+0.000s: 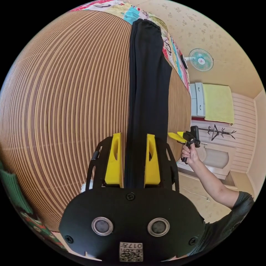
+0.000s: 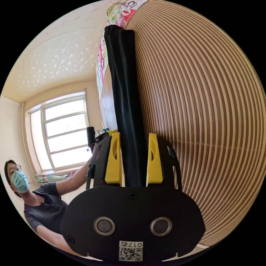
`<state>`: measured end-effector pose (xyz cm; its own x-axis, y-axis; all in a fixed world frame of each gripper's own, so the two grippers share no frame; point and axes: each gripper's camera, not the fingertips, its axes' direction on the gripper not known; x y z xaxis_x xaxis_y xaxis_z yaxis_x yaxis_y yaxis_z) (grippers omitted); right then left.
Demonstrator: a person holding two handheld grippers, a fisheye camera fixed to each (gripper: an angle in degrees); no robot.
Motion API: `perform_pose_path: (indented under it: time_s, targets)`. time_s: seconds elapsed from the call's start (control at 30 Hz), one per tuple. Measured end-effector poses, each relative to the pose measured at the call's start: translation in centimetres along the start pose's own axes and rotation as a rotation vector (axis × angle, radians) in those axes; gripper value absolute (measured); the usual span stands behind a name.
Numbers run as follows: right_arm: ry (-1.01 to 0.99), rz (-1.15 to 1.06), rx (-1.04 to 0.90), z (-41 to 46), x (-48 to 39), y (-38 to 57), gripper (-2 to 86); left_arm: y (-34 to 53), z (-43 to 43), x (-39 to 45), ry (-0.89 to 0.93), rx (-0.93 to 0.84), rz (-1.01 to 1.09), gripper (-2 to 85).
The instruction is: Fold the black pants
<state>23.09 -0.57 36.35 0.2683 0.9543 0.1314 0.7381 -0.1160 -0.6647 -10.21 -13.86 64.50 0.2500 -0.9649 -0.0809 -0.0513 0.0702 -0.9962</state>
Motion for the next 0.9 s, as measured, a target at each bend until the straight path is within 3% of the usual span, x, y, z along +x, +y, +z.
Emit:
perform_pose_path:
  time_s: [0.13,0.37,0.47,0.63,0.9]
  targets:
    - [-0.031,-0.039,-0.045,1.6,0.6,-1.8,13.4,-2.1,2.2,0.1,0.051,-0.014,-0.010,11.5]
    - [-0.095,-0.087,-0.055,2.5,-0.1,0.1,4.2,-1.2,3.7,0.9,0.113,-0.058,-0.034,4.3]
    - [-0.243,-0.164,0.011,0.2,-1.9,3.8,3.0,1.6,1.2,2.0,0.344,-0.027,0.025,3.9]
    - [-0.367,-0.327,0.057,-3.4,-7.6,13.0,2.2,11.0,-6.3,7.3,0.591,0.021,0.215,3.8]
    - [-0.173,-0.679,0.067,-7.1,-25.5,31.2,1.7,28.2,-18.5,23.0,0.595,0.121,0.488,3.7]
